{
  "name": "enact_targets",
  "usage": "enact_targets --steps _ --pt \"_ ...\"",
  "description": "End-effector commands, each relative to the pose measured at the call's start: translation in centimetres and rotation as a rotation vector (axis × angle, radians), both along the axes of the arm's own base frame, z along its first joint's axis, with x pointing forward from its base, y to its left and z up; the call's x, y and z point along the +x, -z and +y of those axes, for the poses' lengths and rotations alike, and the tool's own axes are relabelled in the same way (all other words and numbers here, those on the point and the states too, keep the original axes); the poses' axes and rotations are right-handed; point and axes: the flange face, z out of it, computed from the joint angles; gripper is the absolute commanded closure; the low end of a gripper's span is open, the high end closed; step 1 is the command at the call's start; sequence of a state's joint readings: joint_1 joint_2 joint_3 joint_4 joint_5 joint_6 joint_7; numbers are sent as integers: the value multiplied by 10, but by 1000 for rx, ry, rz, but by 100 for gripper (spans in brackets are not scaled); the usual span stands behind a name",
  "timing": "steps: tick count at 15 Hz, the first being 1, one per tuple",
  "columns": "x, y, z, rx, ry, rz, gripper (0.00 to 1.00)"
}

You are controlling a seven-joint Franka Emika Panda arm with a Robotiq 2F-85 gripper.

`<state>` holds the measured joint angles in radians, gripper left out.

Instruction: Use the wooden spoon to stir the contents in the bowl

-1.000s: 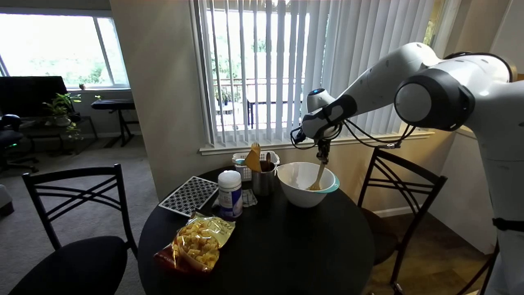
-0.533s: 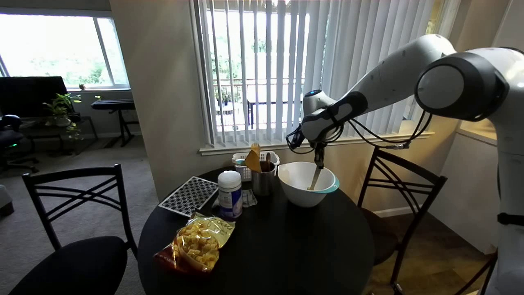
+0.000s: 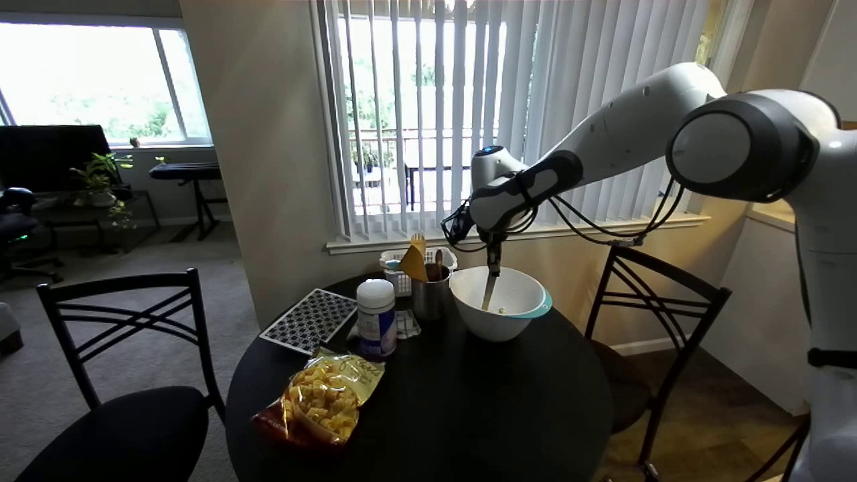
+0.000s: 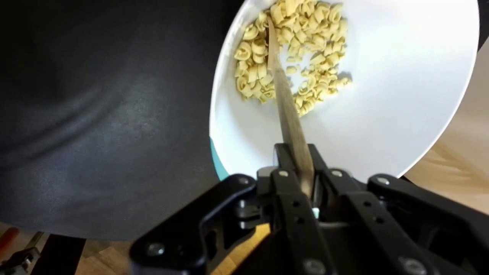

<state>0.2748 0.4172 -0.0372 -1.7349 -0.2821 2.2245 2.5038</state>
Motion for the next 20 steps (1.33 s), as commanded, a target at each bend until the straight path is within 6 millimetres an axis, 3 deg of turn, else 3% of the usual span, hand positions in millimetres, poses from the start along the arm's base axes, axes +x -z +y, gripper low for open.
enact_targets --steps 1,5,12,14,16,20 --pt "27 8 17 45 17 -24 95" --pt "40 7 -3 20 49 -60 95" --pt "27 3 -92 -35 158 -74 95" --pt "17 4 -108 -55 167 -49 95" --pt "8 9 -111 -59 158 -18 96" --pt "0 10 -86 -50 50 43 96"
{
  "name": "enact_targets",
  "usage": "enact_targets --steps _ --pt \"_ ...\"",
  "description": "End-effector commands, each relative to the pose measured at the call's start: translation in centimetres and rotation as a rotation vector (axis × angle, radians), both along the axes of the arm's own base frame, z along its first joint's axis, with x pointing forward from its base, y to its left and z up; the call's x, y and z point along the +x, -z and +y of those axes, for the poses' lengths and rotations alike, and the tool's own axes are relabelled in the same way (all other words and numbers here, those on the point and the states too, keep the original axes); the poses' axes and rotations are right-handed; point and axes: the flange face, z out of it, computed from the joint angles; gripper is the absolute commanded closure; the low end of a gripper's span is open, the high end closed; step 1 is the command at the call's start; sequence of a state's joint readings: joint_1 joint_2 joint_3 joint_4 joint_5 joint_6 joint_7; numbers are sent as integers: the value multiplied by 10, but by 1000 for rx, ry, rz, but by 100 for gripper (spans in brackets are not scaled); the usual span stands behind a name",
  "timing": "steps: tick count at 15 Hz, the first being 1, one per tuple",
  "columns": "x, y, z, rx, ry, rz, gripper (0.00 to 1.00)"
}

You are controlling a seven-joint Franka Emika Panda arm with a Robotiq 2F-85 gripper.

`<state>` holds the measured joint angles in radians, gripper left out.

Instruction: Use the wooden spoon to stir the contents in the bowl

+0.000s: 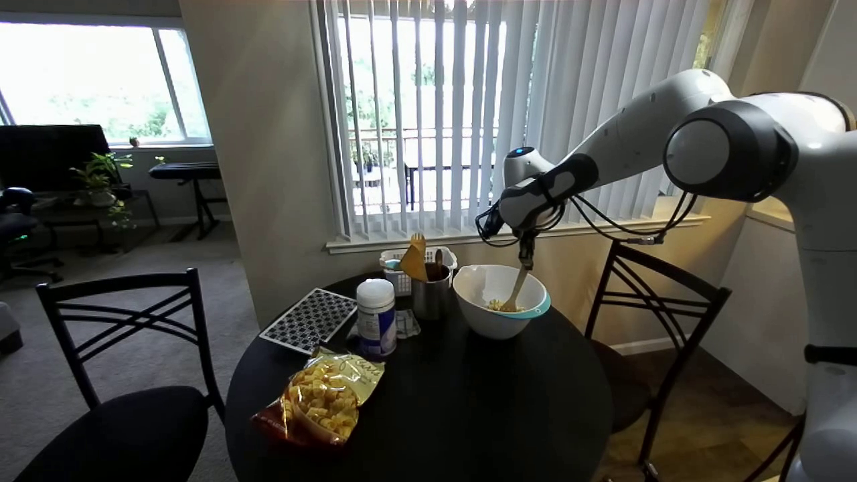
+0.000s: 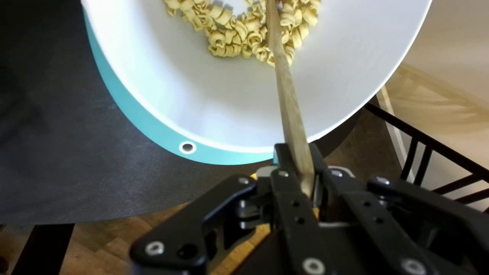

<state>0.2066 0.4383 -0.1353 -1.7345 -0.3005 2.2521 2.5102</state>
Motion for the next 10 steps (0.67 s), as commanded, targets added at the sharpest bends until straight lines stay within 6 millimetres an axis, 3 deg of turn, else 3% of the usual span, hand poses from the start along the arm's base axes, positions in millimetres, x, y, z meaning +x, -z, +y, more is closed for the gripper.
enact_targets --steps 1,6,10 --pt "-20 0 22 1 -129 80 96" --pt "-22 -5 76 41 -284 121 96" --pt "-3 -2 109 93 -248 51 95"
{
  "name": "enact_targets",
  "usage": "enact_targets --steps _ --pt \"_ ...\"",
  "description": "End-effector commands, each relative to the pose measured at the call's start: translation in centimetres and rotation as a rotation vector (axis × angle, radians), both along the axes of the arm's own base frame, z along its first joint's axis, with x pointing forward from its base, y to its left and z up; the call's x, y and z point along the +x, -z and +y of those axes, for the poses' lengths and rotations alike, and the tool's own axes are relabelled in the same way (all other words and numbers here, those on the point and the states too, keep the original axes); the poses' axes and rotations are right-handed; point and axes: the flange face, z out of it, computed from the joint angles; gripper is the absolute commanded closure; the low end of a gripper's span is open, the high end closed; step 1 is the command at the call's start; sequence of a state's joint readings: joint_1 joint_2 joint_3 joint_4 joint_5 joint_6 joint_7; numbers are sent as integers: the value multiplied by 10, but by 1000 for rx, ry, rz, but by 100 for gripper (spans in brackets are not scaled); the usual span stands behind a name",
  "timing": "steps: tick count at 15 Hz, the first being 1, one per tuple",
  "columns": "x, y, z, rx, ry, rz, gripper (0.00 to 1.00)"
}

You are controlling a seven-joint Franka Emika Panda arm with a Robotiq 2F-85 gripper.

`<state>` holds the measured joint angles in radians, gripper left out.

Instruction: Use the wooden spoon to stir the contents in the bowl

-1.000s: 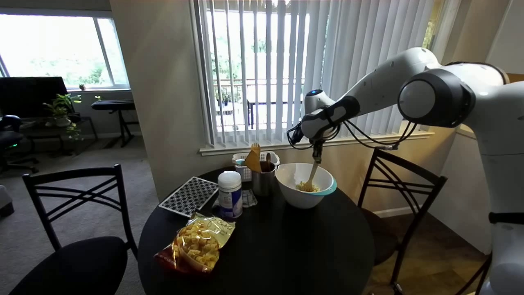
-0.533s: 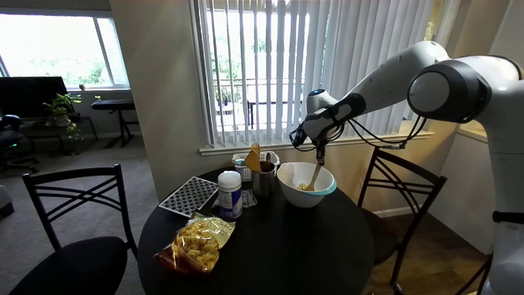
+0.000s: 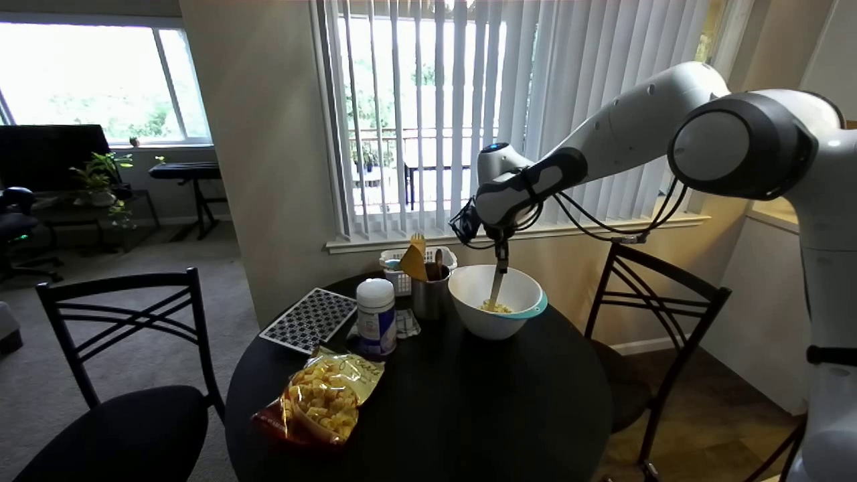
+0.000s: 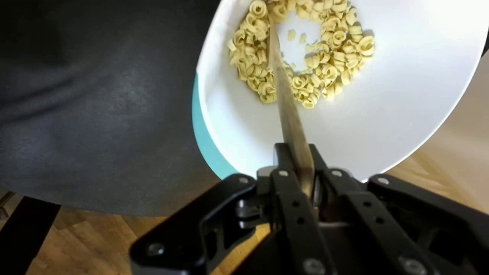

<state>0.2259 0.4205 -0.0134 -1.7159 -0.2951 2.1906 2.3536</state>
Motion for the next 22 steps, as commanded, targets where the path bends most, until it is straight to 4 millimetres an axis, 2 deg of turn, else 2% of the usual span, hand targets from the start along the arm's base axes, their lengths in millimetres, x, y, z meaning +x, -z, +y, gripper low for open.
enact_targets --steps 1,4,7,8,9,11,13,15,16,20,22 --pt "18 9 29 88 66 -32 95" --pt "39 5 35 137 232 -68 95" --pt "54 7 30 154 378 -130 95" --pt "67 -5 2 150 396 -163 95" --pt "71 -6 -7 158 424 -178 95" --pt "76 -11 -40 164 505 -225 95" --pt "73 -13 -70 142 576 -265 95" --pt "65 -12 -91 103 615 -264 95" --pt "59 -10 -95 91 616 -250 95" --pt "38 -3 -92 21 530 -175 95" --pt "31 -9 -78 -3 443 -153 96"
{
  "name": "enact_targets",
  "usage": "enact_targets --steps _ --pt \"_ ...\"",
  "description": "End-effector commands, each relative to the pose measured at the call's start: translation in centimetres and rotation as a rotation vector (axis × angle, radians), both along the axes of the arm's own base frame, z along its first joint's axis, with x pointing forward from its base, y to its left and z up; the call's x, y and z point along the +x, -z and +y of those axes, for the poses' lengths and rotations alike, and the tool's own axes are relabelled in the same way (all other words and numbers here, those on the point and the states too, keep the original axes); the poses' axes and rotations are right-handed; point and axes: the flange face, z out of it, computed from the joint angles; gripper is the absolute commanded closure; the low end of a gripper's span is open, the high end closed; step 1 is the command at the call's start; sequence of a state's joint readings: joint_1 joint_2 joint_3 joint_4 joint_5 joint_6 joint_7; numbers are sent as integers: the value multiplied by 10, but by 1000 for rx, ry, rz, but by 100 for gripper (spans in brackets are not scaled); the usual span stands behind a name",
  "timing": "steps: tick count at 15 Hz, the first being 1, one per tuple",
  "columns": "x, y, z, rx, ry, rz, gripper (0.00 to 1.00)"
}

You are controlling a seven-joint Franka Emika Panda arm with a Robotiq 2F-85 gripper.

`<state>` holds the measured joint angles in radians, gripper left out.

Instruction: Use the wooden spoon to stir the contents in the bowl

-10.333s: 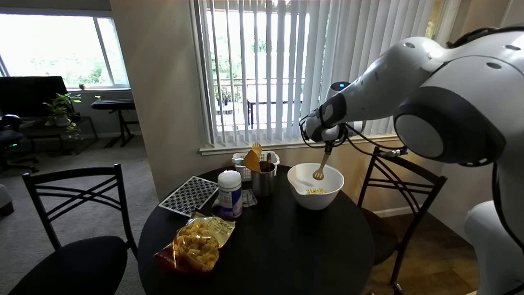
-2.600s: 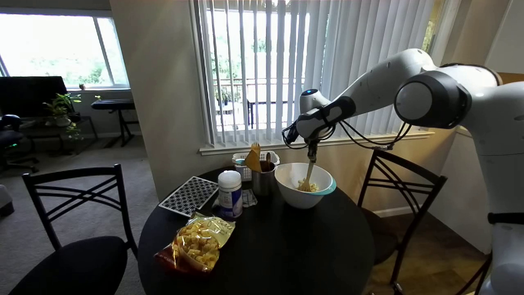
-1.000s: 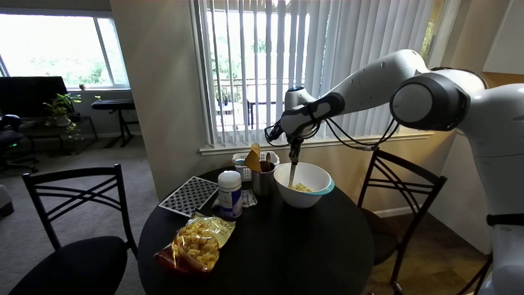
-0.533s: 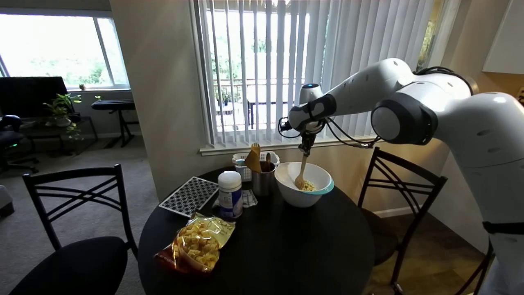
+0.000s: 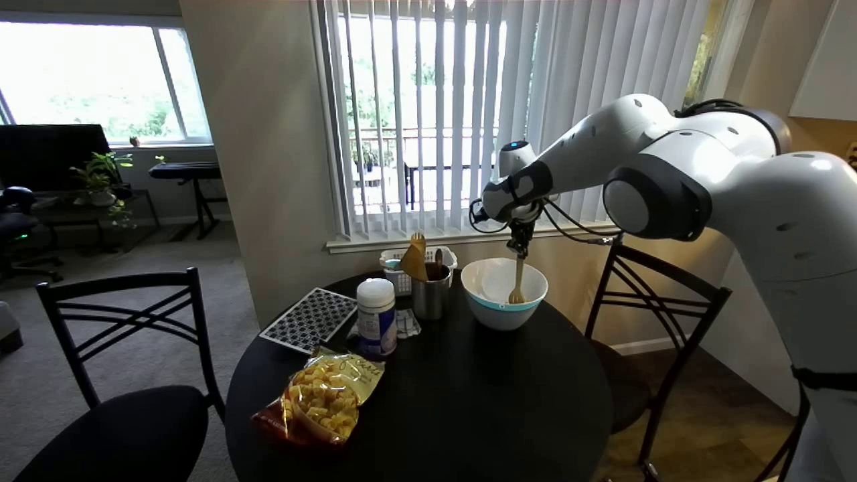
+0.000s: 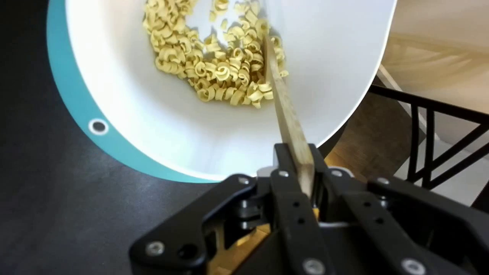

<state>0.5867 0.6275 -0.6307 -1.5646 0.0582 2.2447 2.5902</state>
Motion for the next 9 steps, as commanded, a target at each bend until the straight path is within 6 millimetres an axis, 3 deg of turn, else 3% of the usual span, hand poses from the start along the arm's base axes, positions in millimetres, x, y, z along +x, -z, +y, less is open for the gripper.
enact_targets --steps 1,5,9 --pt "-25 -11 15 -27 -139 55 96" --pt "-41 -19 39 9 -312 152 96" --pt "-40 -23 68 80 -386 147 96"
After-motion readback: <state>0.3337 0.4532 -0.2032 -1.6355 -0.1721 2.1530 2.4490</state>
